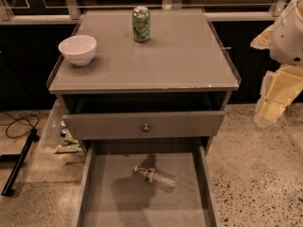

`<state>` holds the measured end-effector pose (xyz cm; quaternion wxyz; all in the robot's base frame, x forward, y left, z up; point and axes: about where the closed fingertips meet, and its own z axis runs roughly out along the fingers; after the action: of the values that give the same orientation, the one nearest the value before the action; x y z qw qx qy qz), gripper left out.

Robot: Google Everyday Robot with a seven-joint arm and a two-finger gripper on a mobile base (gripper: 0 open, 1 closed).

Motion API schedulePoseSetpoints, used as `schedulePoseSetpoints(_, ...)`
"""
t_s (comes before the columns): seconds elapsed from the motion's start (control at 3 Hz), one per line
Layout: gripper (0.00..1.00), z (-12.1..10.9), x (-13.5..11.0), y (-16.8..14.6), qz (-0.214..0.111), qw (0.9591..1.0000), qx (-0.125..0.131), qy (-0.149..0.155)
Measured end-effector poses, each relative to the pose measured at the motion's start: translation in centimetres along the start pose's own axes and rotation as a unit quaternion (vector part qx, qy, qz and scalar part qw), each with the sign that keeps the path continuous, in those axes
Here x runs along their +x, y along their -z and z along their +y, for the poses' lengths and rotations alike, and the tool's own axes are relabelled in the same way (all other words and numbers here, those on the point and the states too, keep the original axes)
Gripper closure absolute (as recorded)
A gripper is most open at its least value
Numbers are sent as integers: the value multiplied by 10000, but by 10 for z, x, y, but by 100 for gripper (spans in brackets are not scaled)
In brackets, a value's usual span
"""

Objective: Pick water bottle from middle drawer and place on counter

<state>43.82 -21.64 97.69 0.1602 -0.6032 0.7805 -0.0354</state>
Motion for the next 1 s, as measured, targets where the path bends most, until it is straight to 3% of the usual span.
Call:
schedulePoseSetpoints(0.33, 0, 0, -1, 1, -1, 10000, 48, 10)
schedulePoseSetpoints(0.67, 0, 10, 5, -32, -85, 9999, -83, -32)
schedulePoseSetpoints(1.0, 0, 29, 25, -104, -291, 9979, -526, -232)
